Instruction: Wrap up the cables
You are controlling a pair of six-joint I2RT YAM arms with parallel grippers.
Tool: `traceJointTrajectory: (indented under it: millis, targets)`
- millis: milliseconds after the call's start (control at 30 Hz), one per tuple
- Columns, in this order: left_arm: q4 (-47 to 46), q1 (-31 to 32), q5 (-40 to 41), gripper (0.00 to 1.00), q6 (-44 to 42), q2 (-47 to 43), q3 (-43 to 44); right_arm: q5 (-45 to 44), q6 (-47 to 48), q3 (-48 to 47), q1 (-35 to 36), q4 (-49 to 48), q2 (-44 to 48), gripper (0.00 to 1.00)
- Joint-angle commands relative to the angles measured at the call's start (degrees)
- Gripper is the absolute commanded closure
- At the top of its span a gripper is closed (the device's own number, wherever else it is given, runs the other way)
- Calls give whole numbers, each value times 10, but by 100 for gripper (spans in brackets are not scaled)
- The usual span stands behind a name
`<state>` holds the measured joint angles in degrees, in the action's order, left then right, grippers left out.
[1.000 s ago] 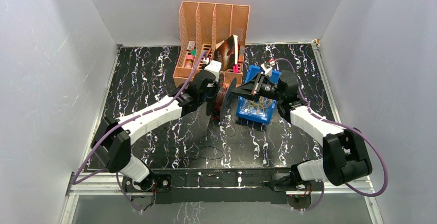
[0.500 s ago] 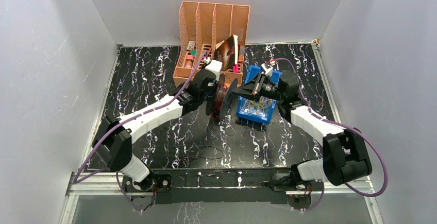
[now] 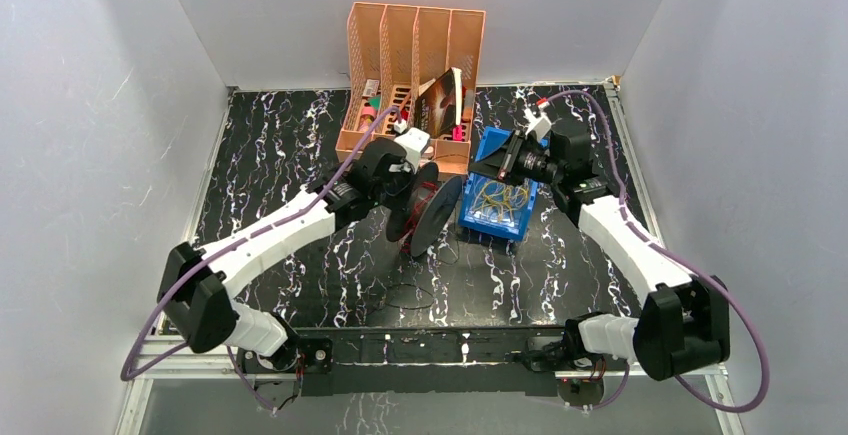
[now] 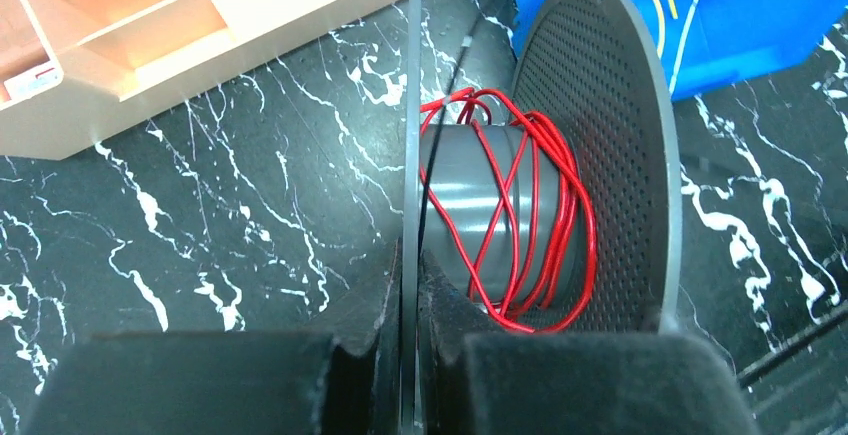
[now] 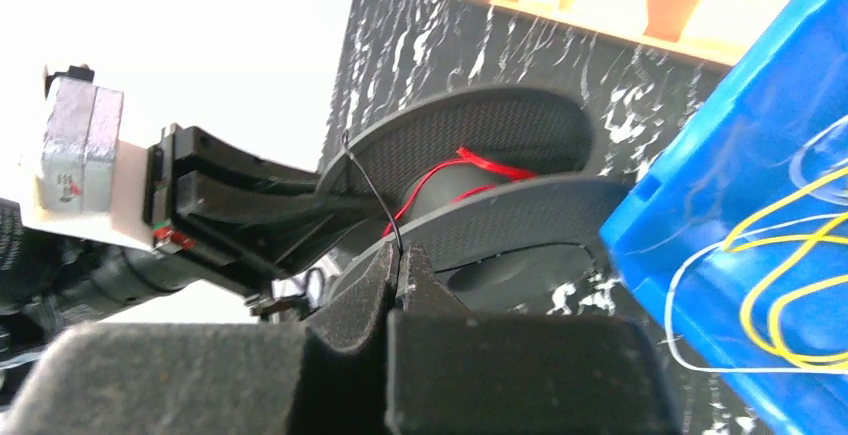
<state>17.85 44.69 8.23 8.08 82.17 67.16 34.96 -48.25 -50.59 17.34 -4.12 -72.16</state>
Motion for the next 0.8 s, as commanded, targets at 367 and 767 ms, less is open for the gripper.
traceJointTrajectory:
  millis: [367,767]
  targets:
    - [49,0,-99,100,-13,-167,-10,-123,209,3,0,92,117,96]
    - [83,-1,-152,100,2,-237,14,-97,209,75,11,45,158,81]
